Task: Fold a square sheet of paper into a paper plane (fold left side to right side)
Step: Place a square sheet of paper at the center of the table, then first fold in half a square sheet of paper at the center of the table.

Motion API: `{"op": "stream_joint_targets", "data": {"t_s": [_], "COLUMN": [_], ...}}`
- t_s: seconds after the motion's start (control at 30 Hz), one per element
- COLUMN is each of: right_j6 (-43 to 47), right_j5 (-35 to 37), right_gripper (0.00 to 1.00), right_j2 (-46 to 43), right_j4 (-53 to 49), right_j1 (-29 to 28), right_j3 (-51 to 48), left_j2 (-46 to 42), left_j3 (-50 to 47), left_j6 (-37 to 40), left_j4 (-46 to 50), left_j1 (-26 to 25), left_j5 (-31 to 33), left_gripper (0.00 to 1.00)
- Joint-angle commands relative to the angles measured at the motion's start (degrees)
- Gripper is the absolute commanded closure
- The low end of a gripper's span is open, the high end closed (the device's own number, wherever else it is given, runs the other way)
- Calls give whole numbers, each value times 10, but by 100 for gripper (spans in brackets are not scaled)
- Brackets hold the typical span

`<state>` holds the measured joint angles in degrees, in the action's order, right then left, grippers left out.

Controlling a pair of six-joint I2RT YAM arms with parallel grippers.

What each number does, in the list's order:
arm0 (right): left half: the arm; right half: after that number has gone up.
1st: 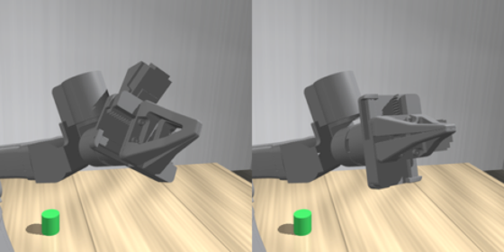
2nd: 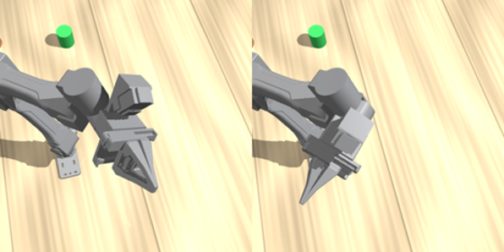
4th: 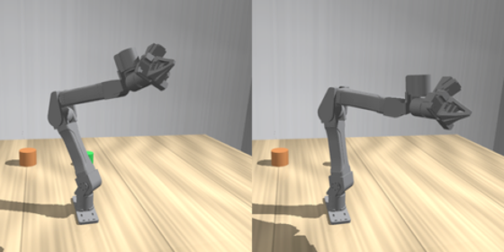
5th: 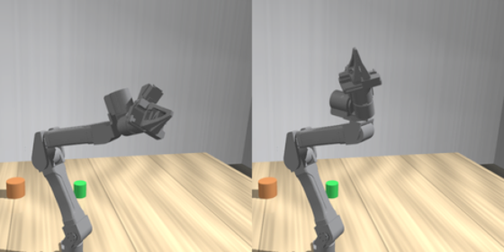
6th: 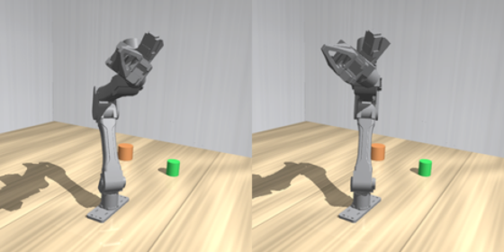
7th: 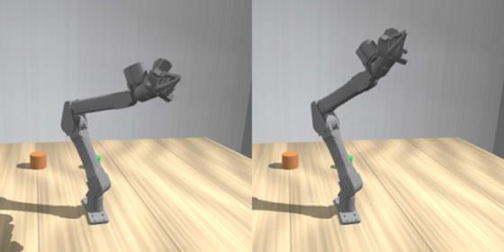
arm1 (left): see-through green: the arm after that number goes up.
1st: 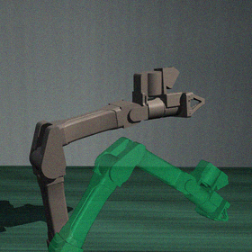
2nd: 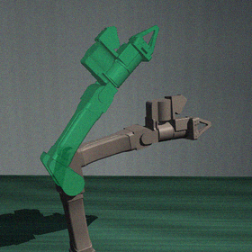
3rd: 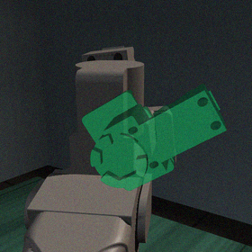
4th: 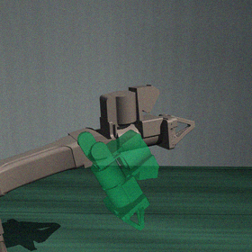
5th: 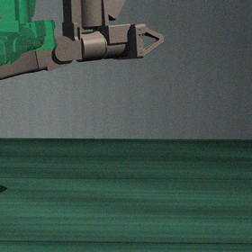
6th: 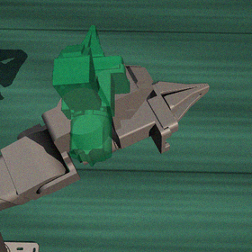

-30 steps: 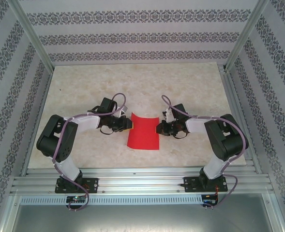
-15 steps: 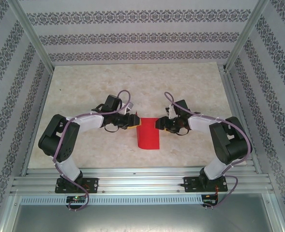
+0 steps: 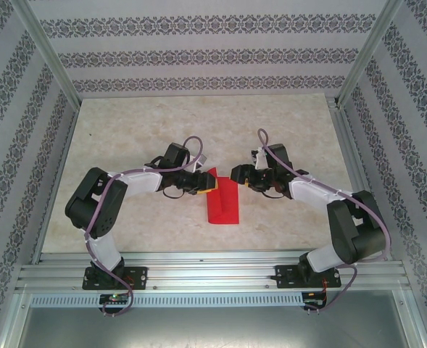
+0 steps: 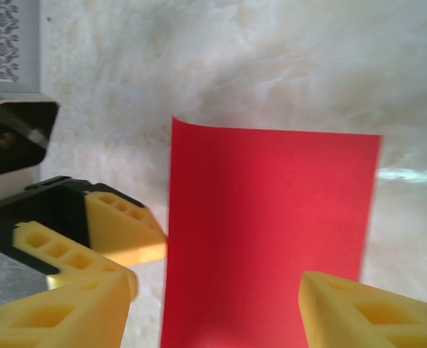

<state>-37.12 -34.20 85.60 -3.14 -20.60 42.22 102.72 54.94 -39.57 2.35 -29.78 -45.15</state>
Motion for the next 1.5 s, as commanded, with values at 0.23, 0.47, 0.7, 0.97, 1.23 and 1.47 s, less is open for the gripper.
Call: {"op": "stream_joint_targets", "data": {"t_s": [0.23, 0.47, 0.7, 0.97, 1.23, 1.47], "right_j6": [-86, -101, -98, -31, 17, 35], "right_j5": [-46, -60, -61, -33, 3, 18], "right_gripper": [47, 56, 78, 100, 100, 100], "right_j2": [67, 102, 109, 77, 72, 76], "right_j4": [124, 153, 149, 55, -13, -37], "right_j1": [-35, -49, -52, -28, -9, -6], "right_j3": [-4, 6, 7, 5, 7, 13], "left_j2": [8, 10, 11, -34, -41, 7], "left_j3": [11, 12, 11, 6, 1, 16], "left_j6": [-7, -6, -6, 22, 50, 8], "left_j4": [-26, -27, -26, 28, 123, 97], "left_j1": [-8, -10, -10, -9, -34, -82], "left_j5": [-7, -5, -4, 46, 142, 166], "left_gripper": [65, 70, 71, 57, 34, 28]}}
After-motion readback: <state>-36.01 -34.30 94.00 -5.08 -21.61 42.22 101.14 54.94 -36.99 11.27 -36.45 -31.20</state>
